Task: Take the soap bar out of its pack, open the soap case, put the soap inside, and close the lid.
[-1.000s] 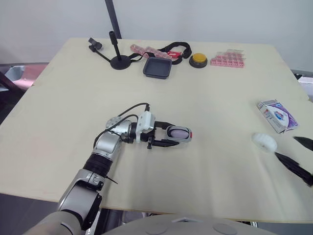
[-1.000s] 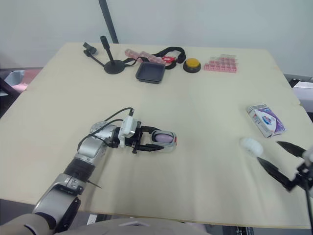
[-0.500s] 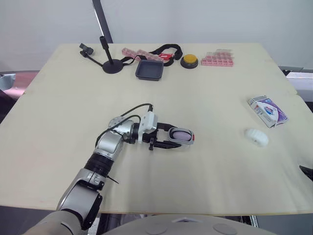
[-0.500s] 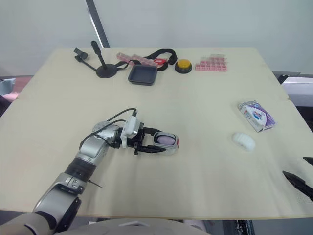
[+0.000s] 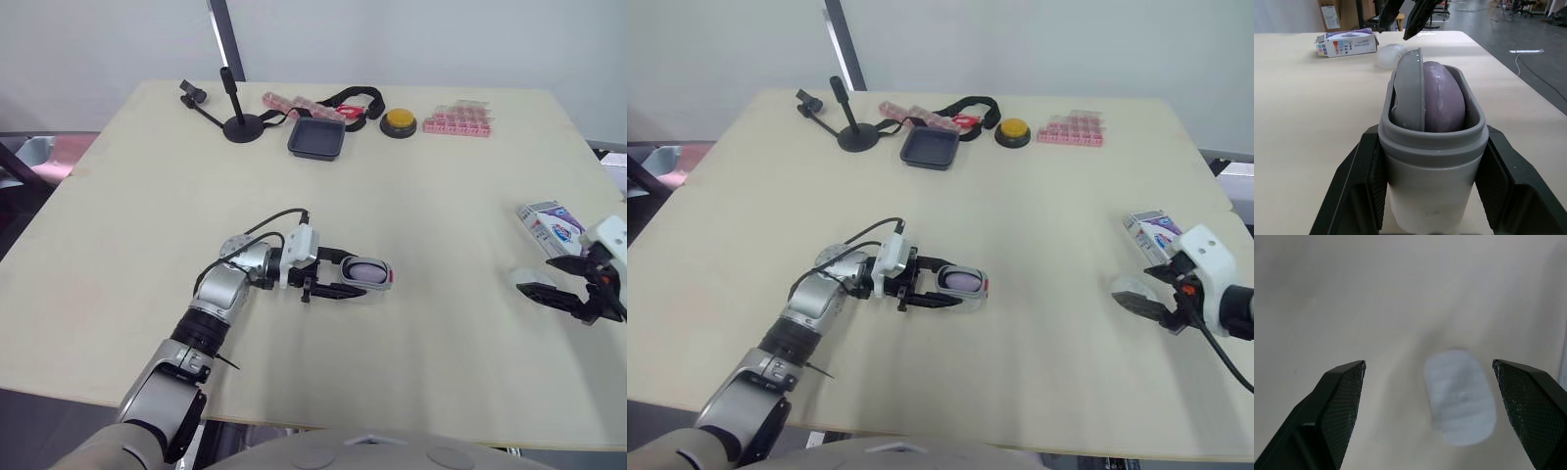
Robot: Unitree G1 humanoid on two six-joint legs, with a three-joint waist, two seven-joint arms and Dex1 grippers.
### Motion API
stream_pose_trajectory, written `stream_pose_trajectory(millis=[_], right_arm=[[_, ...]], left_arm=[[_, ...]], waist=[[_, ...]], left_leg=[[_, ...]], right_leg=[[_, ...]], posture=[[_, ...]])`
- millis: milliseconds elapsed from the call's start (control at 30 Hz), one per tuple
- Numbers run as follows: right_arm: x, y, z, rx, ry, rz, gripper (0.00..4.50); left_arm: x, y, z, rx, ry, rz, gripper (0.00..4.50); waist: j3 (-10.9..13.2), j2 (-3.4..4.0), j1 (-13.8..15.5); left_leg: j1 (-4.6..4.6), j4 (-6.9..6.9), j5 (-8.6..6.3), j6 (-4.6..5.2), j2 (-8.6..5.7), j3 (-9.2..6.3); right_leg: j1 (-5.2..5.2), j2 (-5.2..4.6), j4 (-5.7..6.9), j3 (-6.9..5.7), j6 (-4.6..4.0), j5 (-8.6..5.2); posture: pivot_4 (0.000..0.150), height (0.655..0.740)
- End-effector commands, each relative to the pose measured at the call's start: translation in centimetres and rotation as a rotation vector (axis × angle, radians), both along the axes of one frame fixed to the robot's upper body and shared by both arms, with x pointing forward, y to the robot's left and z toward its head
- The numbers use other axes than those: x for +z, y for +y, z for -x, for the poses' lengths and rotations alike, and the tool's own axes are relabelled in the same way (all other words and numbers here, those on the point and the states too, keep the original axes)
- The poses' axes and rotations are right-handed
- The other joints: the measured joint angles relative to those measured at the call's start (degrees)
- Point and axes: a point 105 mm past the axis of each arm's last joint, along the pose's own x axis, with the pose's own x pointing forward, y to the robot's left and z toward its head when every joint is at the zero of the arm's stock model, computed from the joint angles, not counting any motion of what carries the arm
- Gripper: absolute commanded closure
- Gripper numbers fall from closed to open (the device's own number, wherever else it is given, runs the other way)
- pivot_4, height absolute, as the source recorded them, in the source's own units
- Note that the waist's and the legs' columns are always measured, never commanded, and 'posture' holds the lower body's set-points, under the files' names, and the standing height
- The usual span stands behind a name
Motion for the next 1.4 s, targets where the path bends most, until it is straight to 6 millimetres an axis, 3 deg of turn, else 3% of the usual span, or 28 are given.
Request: stream_pose_trajectory(millis=[33,867,1033,1300,1400], right_arm=[[-0.4,-1.6,-0.3,-0.032,0.029,0.075,0.06],[-2.7,-2.7,-1.5,-0.026,0.041,0.097,0.06],[-2.8,-2.7,-1.5,-0.001,0.03,0.107,1.51],[-2.9,-2.7,-1.4,0.027,0.019,0.121,1.51],[-1.8,-2.2,-1.6,0.094,-0.023,0.146,1.51]], left_arm=[[1.0,-0.3,0.2,-0.007,-0.047,0.02,2.58],[1.3,-0.4,0.1,0.017,-0.046,0.027,2.58],[1.3,-0.5,-0.1,0.025,-0.053,0.023,2.58],[1.0,-0.6,0.0,0.026,-0.055,0.016,2.58],[0.9,-0.7,-0.2,0.031,-0.053,0.013,2.58]], waist=[[0.0,0.0,0.3],[0.0,-0.01,0.3],[0.0,-0.01,0.3],[0.0,-0.01,0.3],[0.0,-0.01,0.3]], left_leg=[[0.0,0.02,0.0,0.0,-0.01,0.02],[-0.02,0.01,0.0,-0.01,-0.04,0.19],[-0.03,0.02,0.0,-0.01,-0.04,0.2],[-0.03,0.01,0.0,-0.01,-0.04,0.19],[-0.04,0.01,0.0,-0.01,-0.04,0.2]], right_leg=[[-0.03,-0.03,0.03,0.01,0.0,0.0],[-0.07,-0.01,-0.04,0.28,0.01,-0.01],[-0.08,0.0,-0.04,0.28,0.01,-0.01],[-0.07,0.0,-0.06,0.28,0.01,-0.01],[-0.07,-0.01,-0.06,0.29,0.01,-0.01]], posture=[[0.15,0.74],[0.15,0.74],[0.15,0.74],[0.15,0.74],[0.15,0.74]])
